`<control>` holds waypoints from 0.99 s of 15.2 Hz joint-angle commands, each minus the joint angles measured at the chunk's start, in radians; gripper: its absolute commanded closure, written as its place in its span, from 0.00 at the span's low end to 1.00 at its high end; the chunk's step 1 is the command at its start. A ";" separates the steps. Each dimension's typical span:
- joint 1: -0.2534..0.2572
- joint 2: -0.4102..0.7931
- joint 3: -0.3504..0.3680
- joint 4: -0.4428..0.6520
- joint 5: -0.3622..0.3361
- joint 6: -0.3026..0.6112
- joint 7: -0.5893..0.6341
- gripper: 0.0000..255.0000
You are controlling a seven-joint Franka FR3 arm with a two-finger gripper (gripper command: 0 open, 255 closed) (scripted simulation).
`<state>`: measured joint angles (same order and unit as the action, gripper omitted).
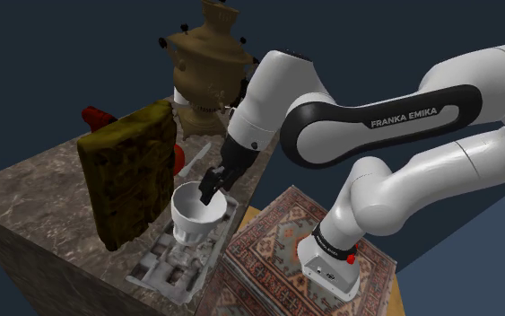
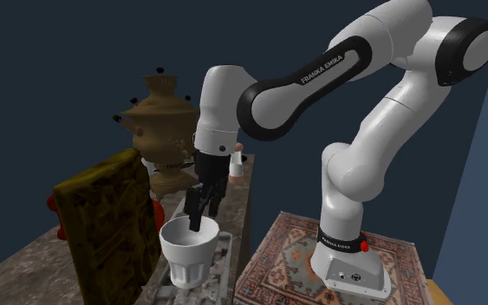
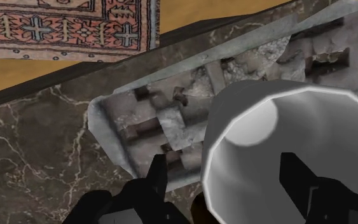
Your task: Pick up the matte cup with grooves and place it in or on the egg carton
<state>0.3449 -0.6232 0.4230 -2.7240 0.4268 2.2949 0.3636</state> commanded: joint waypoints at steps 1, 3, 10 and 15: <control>0.000 0.000 0.000 0.000 0.000 0.000 0.000 0.00; 0.000 0.000 0.000 0.000 0.000 0.000 0.000 0.00; -0.006 -0.093 -0.047 0.065 -0.034 -0.160 0.008 0.00; -0.006 -0.092 -0.047 0.066 -0.034 -0.160 0.008 0.00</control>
